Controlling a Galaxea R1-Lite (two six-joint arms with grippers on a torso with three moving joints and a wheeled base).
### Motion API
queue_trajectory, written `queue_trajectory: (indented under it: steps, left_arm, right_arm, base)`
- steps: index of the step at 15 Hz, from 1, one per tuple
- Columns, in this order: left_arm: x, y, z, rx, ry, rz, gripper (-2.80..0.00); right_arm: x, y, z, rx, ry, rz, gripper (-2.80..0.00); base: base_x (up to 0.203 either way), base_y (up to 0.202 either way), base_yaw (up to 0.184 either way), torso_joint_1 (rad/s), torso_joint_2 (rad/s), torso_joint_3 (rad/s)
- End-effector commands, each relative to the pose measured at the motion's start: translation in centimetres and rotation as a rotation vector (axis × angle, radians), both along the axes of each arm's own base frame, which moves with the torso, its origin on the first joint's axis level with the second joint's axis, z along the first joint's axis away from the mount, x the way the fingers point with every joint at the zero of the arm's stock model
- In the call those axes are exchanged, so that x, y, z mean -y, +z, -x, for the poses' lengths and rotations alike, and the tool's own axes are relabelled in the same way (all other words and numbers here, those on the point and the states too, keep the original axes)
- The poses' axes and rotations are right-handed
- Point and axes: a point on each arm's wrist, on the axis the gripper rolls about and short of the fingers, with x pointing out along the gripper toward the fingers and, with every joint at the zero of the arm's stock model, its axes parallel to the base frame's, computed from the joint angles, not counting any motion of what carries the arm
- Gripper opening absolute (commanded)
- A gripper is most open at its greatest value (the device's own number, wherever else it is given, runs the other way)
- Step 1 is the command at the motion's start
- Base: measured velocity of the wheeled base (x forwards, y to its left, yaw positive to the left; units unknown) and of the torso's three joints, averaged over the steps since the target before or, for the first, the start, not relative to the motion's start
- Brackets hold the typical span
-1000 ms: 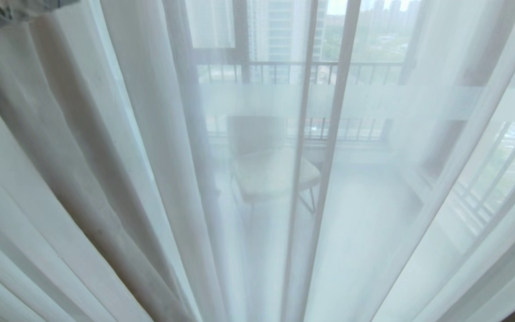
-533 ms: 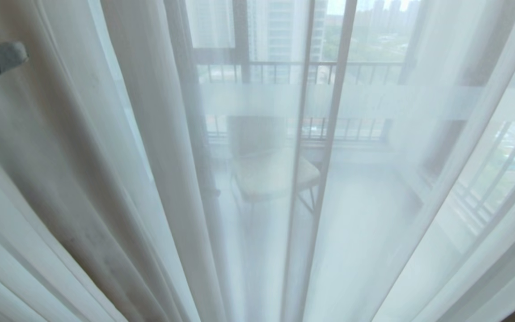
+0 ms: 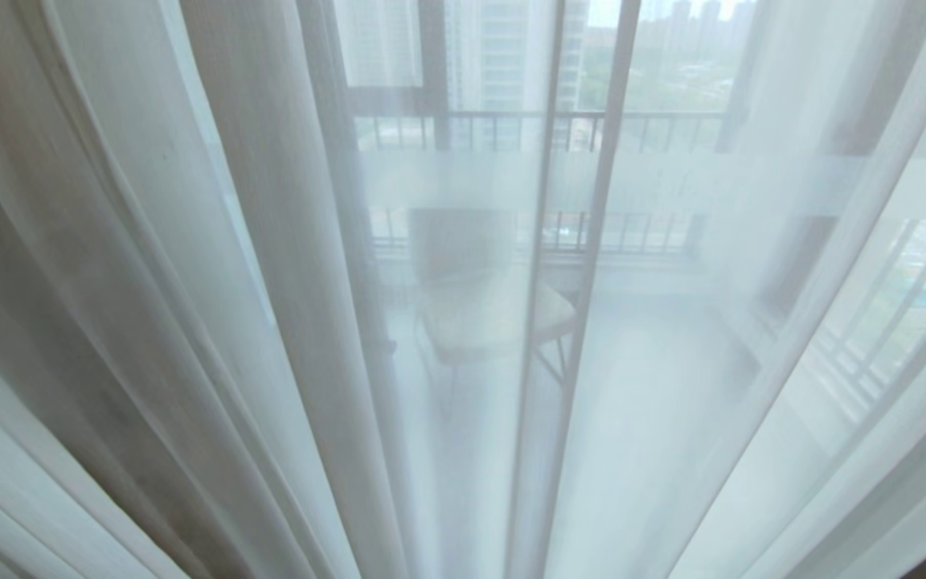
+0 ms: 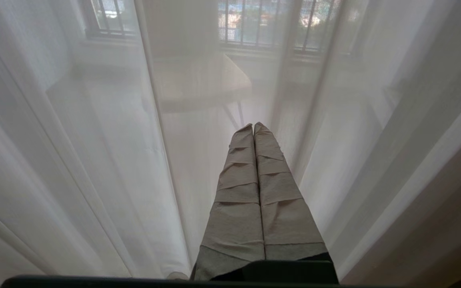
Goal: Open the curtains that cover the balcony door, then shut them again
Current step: Close the outer curtains on both sides
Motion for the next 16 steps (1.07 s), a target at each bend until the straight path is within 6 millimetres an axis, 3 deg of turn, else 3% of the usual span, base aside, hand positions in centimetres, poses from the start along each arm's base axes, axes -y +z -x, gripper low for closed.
queue_trajectory:
  steps: [1,15,16]
  left_arm:
    - [-0.85,-0.18,1.01,0.019,0.003,0.016,0.0]
    - [-1.03,-0.44,1.23,0.014,0.001,0.011,0.0]
    - [-1.03,-0.42,1.24,0.015,0.001,0.011,-1.57]
  right_arm:
    - [0.0,0.0,0.0,0.0,0.001,0.0,-2.8]
    - [0.0,0.0,0.0,0.0,0.001,0.0,-2.8]
    - [0.0,0.0,0.0,0.0,0.001,0.0,-2.8]
  base:
    - [0.0,0.0,0.0,0.0,0.0,0.0]
    - [0.0,0.0,0.0,0.0,0.0,0.0]
    - [0.0,0.0,0.0,0.0,0.0,0.0]
